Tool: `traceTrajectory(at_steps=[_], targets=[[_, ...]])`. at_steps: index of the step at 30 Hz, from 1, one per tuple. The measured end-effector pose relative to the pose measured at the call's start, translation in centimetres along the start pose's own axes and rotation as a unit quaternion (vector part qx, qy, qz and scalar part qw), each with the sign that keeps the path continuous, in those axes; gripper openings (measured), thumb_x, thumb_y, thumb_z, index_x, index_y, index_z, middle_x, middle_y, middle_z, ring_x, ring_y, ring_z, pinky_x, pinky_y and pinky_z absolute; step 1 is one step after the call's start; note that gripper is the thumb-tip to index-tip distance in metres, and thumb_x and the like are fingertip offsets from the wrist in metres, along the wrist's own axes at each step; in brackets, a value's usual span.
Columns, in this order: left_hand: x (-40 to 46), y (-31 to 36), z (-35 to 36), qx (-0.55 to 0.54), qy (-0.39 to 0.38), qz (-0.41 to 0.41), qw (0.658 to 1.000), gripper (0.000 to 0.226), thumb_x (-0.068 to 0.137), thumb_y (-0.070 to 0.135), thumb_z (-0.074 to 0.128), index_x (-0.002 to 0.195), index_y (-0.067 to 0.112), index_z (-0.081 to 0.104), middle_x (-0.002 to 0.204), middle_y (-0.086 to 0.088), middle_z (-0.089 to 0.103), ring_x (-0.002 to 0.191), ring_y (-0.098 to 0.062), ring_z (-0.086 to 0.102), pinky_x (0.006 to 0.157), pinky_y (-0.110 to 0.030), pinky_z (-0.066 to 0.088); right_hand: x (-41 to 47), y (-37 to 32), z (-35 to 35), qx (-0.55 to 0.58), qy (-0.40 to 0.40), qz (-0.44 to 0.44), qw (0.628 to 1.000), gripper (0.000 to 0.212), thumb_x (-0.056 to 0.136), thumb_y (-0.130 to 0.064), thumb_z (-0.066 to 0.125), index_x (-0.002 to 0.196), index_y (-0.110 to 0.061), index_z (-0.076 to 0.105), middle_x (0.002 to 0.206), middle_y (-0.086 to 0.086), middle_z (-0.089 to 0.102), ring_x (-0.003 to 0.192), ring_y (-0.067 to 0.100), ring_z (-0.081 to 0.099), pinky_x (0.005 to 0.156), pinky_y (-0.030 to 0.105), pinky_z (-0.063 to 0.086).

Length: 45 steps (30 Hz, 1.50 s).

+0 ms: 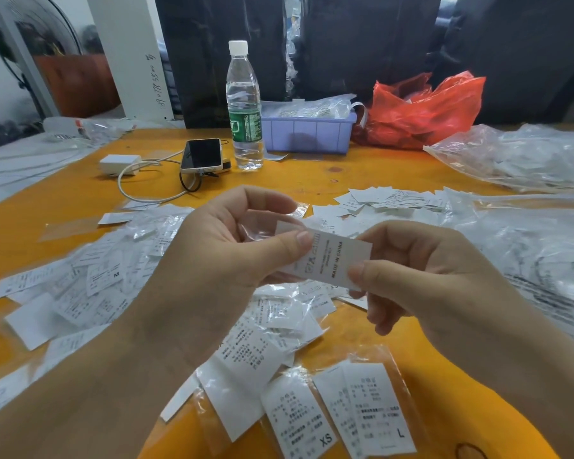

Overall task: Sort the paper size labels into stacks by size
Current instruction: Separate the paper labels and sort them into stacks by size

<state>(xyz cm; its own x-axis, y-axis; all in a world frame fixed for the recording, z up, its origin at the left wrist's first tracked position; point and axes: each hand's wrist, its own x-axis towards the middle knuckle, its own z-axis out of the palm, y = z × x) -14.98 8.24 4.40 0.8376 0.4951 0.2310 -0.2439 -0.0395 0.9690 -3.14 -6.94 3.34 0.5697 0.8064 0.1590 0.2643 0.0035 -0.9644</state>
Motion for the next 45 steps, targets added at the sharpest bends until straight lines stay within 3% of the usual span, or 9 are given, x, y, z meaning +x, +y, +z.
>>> traceTrajectory(at_steps=[3,8,18,21,25,30,35,41,45], targets=[[0.0,-0.1,0.1,0.004,0.003,-0.005,1.0,0.026,0.051,0.023,0.078,0.076,0.027,0.071,0.076,-0.001,0.073,0.084,-0.025,0.074,0.059,-0.025,0.058,0.0,0.1,0.2,-0.014,-0.011,0.002,1.0,0.015,0.068,-0.025,0.064,0.07,-0.01,0.067,0.058,0.004,0.063,0.048,0.015,0.055,0.05,0.026,0.047],[-0.3,-0.2,0.6,0.014,-0.011,-0.02,1.0,0.037,0.053,0.013,0.092,0.08,0.029,0.073,0.075,-0.005,0.072,0.072,-0.024,0.072,0.058,-0.026,0.057,-0.2,0.2,0.5,0.014,-0.04,-0.013,0.999,0.011,0.072,-0.026,0.066,0.069,-0.016,0.071,0.058,0.003,0.064,0.05,0.014,0.056,0.05,0.024,0.046],[-0.2,-0.1,0.6,0.005,-0.021,-0.034,0.999,0.043,0.039,0.022,0.084,0.078,0.034,0.074,0.068,-0.001,0.069,0.065,-0.018,0.07,0.054,-0.023,0.055,-0.2,0.3,0.5,0.09,-0.051,-0.025,0.994,0.01,0.075,-0.016,0.066,0.074,-0.009,0.072,0.064,0.012,0.068,0.051,0.019,0.062,0.051,0.025,0.05],[-0.2,-0.2,0.5,0.016,-0.026,-0.037,0.999,0.052,0.036,0.019,0.093,0.081,0.035,0.074,0.068,0.0,0.07,0.066,-0.018,0.07,0.056,-0.023,0.055,-0.3,0.2,0.6,0.08,-0.048,-0.035,0.995,0.008,0.076,-0.017,0.066,0.075,-0.012,0.072,0.063,0.012,0.068,0.05,0.019,0.061,0.051,0.025,0.05],[-0.2,-0.4,0.3,0.02,-0.036,-0.044,0.998,0.049,0.039,0.027,0.086,0.085,0.033,0.073,0.071,-0.004,0.07,0.066,-0.018,0.069,0.057,-0.022,0.054,-0.5,0.3,0.8,0.055,-0.029,-0.062,0.996,0.005,0.076,-0.019,0.067,0.08,-0.018,0.071,0.061,0.012,0.067,0.046,0.02,0.059,0.047,0.028,0.048],[-0.1,-0.6,0.3,0.028,-0.054,-0.063,0.996,0.046,0.041,0.026,0.086,0.085,0.032,0.073,0.073,-0.007,0.071,0.066,-0.017,0.07,0.057,-0.022,0.054,-0.8,0.4,0.8,0.046,-0.031,-0.075,0.996,0.023,0.077,-0.018,0.067,0.096,-0.03,0.071,0.061,0.013,0.067,0.046,0.022,0.062,0.049,0.029,0.051],[0.2,-0.7,0.0,0.009,-0.082,-0.1,0.992,0.039,0.05,0.015,0.085,0.086,0.025,0.074,0.078,-0.01,0.072,0.07,-0.021,0.07,0.062,-0.029,0.058,-0.3,0.4,0.8,0.042,-0.009,-0.081,0.996,0.009,0.077,-0.017,0.066,0.082,-0.018,0.073,0.061,0.012,0.067,0.046,0.022,0.061,0.047,0.031,0.05],[0.2,-0.6,-0.1,-0.034,-0.103,-0.121,0.987,0.027,0.066,0.006,0.074,0.091,0.014,0.077,0.085,-0.011,0.073,0.067,-0.018,0.068,0.061,-0.026,0.057,-0.1,0.1,0.1,0.1,0.011,-0.043,0.994,0.007,0.074,-0.019,0.068,0.069,-0.014,0.07,0.055,0.009,0.061,0.042,0.017,0.052,0.042,0.025,0.044],[0.3,-0.7,-0.3,-0.072,-0.068,-0.128,0.987,0.033,0.059,0.008,0.078,0.092,0.006,0.074,0.081,-0.012,0.072,0.063,-0.018,0.067,0.059,-0.026,0.058,-0.1,0.0,0.1,0.111,0.008,-0.035,0.993,0.011,0.073,-0.02,0.075,0.066,-0.016,0.068,0.056,0.008,0.061,0.043,0.017,0.051,0.042,0.024,0.044]])
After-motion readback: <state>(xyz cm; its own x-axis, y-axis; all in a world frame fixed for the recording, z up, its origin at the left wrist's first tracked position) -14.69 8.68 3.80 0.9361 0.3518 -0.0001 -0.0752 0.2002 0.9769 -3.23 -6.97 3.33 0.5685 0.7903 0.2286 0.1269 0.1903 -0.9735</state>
